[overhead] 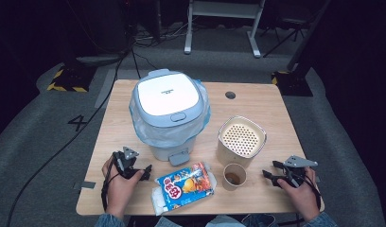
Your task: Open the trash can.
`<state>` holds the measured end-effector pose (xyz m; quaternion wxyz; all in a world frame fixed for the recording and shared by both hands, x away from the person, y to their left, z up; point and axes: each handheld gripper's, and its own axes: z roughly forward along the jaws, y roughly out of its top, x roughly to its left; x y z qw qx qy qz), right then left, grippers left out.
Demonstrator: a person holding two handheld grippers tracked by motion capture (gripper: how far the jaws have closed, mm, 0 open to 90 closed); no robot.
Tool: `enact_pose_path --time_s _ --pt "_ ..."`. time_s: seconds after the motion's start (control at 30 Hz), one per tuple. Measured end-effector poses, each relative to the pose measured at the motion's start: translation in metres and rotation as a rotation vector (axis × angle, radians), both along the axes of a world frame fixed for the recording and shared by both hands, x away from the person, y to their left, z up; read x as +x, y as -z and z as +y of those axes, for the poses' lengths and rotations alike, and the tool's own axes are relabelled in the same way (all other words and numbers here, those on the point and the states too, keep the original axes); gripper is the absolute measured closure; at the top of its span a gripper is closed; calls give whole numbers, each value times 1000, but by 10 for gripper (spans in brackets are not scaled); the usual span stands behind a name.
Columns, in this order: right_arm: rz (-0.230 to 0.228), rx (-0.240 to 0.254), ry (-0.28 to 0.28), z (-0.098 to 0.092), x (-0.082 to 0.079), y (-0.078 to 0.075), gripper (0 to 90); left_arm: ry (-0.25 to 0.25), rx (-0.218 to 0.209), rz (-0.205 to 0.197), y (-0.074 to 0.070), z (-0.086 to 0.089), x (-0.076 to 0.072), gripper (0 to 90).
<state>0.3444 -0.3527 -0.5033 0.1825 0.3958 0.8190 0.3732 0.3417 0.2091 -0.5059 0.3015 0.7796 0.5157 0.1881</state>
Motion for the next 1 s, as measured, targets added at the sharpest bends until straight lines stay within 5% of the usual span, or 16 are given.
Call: enact_pose_path --time_s 0.13,0.27,0.47,0.53,0.73,0.77,1.0 --pt "0 0 -1 0 0 0 352 5 3 1 -1 0 0 23" --pt "-3 -1 -5 -1 -1 0 352 59 8 2 -8 3 -2 237" --pt "-1 -1 -7 -1 -2 0 352 86 -3 8 -18 8 -5 374" --pt "2 1 -12 -2 -1 0 353 145 -23 32 -30 9 -8 449" --pt "-1 1 -14 -3 -2 0 353 221 -9 21 -49 10 -13 519" --pt "-1 0 -15 -3 -2 0 352 261 -24 18 -56 11 -15 538" --pt "1 1 -38 -5 2 0 352 336 -67 -14 -75 13 -18 570"
